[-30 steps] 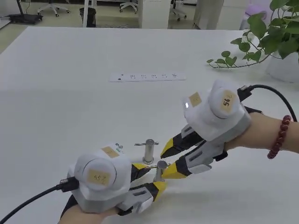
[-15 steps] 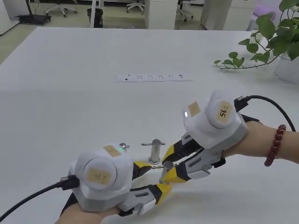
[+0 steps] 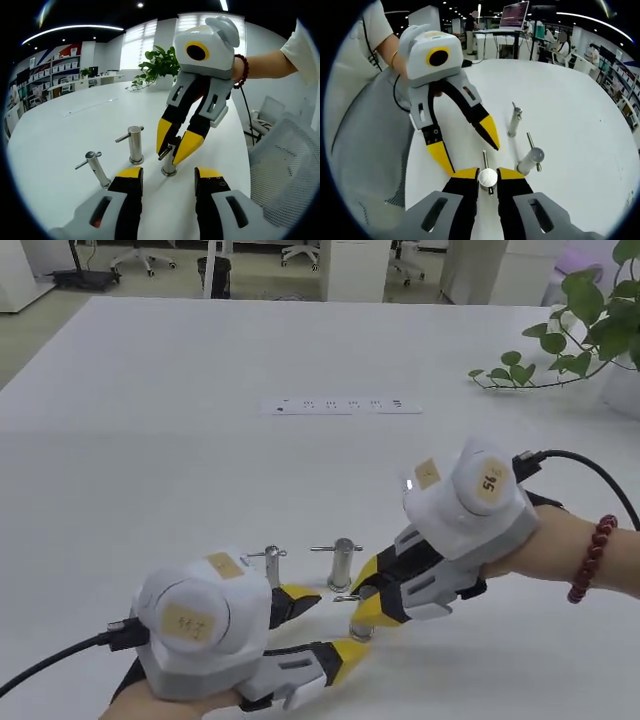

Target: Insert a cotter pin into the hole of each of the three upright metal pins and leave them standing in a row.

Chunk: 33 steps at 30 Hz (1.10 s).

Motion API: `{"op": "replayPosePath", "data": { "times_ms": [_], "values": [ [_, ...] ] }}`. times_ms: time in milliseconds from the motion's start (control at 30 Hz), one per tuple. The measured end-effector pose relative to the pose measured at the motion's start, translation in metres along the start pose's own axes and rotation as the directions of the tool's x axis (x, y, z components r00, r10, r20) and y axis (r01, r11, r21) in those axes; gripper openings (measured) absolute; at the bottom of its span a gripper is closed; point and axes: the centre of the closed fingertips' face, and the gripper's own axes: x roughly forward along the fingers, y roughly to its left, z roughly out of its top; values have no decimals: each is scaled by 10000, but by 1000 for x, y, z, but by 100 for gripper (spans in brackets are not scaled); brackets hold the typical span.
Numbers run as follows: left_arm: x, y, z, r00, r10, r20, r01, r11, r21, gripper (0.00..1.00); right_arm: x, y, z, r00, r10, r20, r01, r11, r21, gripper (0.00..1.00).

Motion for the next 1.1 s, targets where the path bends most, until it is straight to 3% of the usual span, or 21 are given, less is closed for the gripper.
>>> {"op": "replayPosePath", "data": {
  "times_ms": [567,1100],
  "values": [
    [-22,3,8,9992,138,379,-136,9999,-47,40,-4,2,-2,10000,27,-73,-28,9997,-223,13],
    [-45,18,9,9950,706,712,-674,9966,-473,45,-23,-28,-18,9988,-427,-231,424,9990,-127,13]
  ]
}}
